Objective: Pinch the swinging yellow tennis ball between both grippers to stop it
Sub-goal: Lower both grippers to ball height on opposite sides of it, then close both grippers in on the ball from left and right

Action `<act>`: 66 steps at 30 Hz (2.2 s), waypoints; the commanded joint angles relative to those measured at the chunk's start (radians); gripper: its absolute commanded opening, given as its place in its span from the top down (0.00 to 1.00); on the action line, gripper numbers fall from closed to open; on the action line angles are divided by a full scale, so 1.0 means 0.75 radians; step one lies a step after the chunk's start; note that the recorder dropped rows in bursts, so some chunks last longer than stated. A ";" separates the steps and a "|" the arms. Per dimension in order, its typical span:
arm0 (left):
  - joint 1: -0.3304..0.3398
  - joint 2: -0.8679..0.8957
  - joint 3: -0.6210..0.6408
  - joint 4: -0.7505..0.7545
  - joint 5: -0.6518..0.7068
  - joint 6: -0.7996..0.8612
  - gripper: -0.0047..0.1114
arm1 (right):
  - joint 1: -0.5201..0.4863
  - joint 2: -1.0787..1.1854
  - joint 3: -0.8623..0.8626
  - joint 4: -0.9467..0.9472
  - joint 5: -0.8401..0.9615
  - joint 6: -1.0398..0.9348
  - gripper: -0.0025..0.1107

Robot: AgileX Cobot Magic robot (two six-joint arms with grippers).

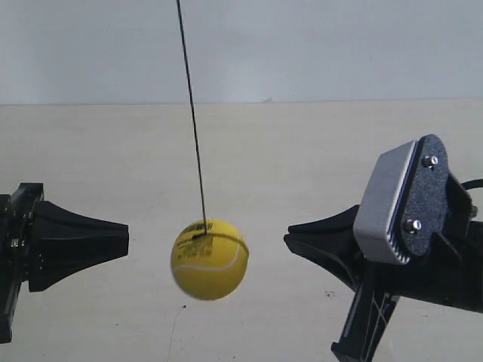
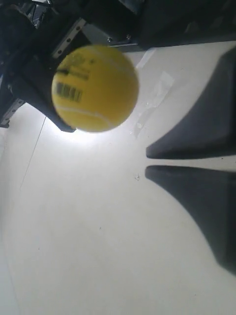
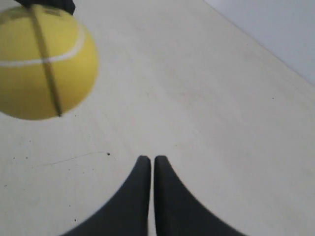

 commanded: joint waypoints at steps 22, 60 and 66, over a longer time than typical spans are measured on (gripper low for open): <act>-0.124 -0.012 0.005 -0.058 -0.012 0.046 0.92 | 0.002 0.112 -0.039 0.132 -0.162 -0.159 0.98; -0.190 -0.012 0.005 -0.016 -0.012 0.043 0.92 | 0.002 0.112 -0.013 -0.223 -0.368 0.108 0.98; -0.219 -0.012 0.005 -0.036 -0.012 0.054 0.92 | 0.002 0.112 -0.013 -0.176 -0.346 0.044 0.98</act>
